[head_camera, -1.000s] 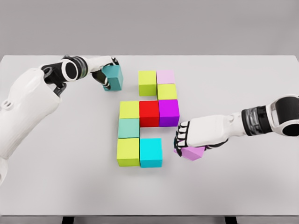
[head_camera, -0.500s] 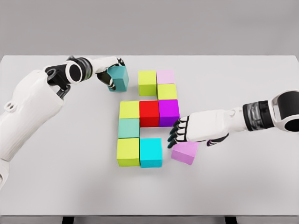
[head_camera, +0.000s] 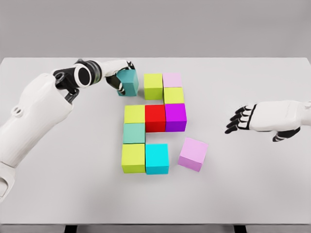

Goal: Assemble the squares on the desktop into the number 2

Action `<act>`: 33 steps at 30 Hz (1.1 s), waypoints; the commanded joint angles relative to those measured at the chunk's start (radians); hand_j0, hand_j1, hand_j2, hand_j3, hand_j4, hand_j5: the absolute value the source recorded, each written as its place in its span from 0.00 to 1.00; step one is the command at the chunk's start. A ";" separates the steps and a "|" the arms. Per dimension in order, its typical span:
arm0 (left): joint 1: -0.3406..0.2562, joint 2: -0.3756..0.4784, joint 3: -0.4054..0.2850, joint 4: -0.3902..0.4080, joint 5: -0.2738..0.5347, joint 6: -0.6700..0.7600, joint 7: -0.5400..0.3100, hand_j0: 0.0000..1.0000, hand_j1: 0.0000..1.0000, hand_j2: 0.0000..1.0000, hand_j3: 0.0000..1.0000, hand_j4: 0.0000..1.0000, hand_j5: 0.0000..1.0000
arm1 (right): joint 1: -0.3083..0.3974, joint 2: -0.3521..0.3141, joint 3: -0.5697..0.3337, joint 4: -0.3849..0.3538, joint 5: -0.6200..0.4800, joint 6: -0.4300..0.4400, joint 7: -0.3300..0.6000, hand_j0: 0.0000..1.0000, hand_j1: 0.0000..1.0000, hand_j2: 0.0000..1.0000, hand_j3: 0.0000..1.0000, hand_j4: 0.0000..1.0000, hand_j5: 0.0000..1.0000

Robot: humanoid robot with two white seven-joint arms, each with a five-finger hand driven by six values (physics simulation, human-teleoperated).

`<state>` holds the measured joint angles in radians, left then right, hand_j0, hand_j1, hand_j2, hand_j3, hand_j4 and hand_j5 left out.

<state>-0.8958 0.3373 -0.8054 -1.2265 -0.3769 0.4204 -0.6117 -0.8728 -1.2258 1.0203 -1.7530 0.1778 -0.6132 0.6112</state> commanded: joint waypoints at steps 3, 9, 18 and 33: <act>0.000 -0.009 0.002 0.001 -0.003 0.000 0.001 0.44 0.44 0.44 0.44 0.44 0.44 | 0.002 -0.014 0.104 0.004 0.037 0.002 0.000 1.00 1.00 1.00 1.00 1.00 1.00; 0.000 -0.024 0.002 0.004 -0.003 0.011 0.001 0.44 0.44 0.44 0.44 0.44 0.44 | 0.002 0.049 0.132 0.038 0.071 0.002 0.000 1.00 1.00 1.00 1.00 1.00 1.00; 0.002 -0.030 0.005 0.004 -0.003 0.017 0.001 0.45 0.45 0.45 0.45 0.45 0.45 | -0.018 0.109 0.132 0.083 0.072 0.002 0.000 1.00 1.00 1.00 1.00 1.00 1.00; 0.002 -0.029 0.003 0.002 -0.002 0.015 0.001 0.84 0.84 0.84 0.84 0.84 0.84 | -0.035 0.164 0.135 0.076 0.074 0.002 0.000 1.00 1.00 1.00 1.00 1.00 1.00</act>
<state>-0.8943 0.3072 -0.8027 -1.2240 -0.3777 0.4379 -0.6112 -0.9096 -1.0673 1.1564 -1.6762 0.2559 -0.6129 0.6111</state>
